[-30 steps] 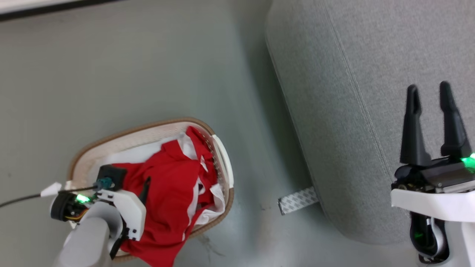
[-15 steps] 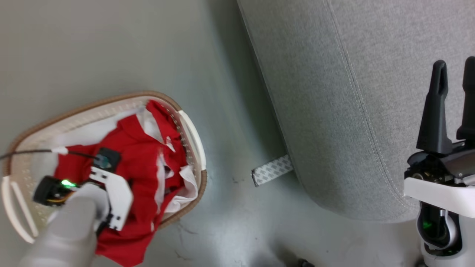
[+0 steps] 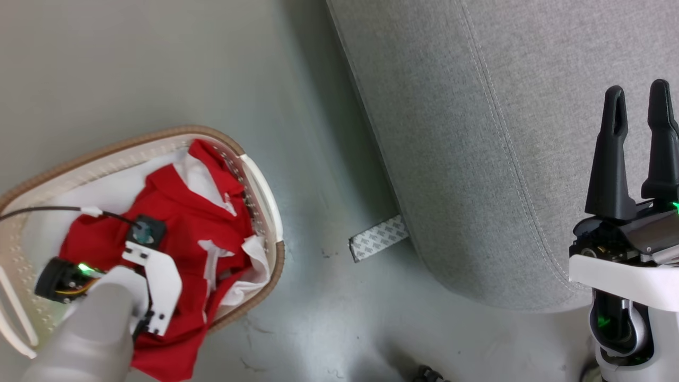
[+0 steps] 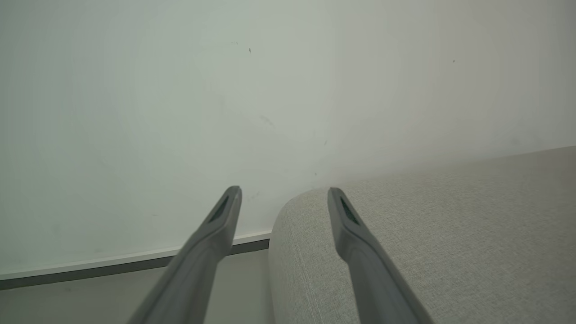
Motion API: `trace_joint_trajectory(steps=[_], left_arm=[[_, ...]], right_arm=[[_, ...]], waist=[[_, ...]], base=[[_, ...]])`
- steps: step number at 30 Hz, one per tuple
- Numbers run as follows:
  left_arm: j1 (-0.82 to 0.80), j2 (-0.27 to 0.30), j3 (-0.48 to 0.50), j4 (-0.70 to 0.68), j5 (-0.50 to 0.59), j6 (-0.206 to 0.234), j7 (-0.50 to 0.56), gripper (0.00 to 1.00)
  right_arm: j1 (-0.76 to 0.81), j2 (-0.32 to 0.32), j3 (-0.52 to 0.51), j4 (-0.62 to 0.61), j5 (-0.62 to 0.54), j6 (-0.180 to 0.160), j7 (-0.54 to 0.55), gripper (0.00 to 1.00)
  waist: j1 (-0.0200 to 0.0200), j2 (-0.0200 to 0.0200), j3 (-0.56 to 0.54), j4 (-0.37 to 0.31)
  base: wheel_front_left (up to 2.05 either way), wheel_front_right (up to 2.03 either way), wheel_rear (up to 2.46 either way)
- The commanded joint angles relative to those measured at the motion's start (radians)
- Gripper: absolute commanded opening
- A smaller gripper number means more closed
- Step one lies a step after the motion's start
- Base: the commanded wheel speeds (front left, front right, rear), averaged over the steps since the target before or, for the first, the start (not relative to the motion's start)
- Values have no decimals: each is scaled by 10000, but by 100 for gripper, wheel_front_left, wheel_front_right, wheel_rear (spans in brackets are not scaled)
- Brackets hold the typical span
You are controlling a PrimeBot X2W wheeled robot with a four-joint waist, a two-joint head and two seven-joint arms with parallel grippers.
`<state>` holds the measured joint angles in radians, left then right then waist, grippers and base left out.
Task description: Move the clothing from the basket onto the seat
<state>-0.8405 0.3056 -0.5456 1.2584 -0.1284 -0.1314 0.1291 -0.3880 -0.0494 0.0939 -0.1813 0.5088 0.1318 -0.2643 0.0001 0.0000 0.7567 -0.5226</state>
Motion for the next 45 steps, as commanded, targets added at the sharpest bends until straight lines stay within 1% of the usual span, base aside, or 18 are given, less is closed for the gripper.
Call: trace_joint_trajectory(steps=[1, 5, 9, 18, 23, 27, 36, 40, 45], left_arm=[[104, -43, -61, 30, -88, 19, -101, 0], [303, -288, -220, 15, -389, 19, -550, 0], [504, -629, -279, 9, -677, 19, -1027, 0], [1161, -1666, -349, -154, -1755, 18, -2228, 0], [1650, -2055, -559, -408, -2337, 18, -2897, 0], [1932, -2191, -800, -748, -2783, 18, -3282, 0], [2311, -2264, -1301, -1870, -3635, 18, -3869, 0], [2373, -2161, -1397, -2476, -3601, 18, -3943, 0], [2439, -2085, -1164, -3665, -3465, 99, -3950, 0]], right_arm=[[-65, -19, 6, 52, -58, -21, -2, 100], [-54, -22, 73, 154, -251, -21, -4, 100], [59, -24, 36, 272, -596, -21, -2, 100], [444, -27, -85, 626, -944, -21, -2, 100], [762, -28, -35, 889, -1312, -21, -2, 100], [1006, -27, 0, 1032, -1499, -21, -2, 100], [1519, -27, 39, 1277, -1729, -21, -2, 100], [1723, -25, 157, 1397, -1759, -21, -2, 100], [1989, -27, 239, 1501, -1757, -21, -2, 100]], waist=[[-1, 0, -133, 90], [-1, 0, -629, 309], [-1, 0, -1348, 629], [-1, 0, -3347, 1608], [-1, 0, -4506, 2201], [-1, 0, -5179, 2621], [-1, 0, -6307, 3432], [-1, 0, -6693, 3729], [-1, 0, -7110, 4050]], base=[[0, 0, 0], [0, 0, 0], [0, 0, 0], [0, 0, 0], [0, 0, 0], [0, 0, 0], [0, 0, 0], [0, 0, 0], [0, 0, 0]])
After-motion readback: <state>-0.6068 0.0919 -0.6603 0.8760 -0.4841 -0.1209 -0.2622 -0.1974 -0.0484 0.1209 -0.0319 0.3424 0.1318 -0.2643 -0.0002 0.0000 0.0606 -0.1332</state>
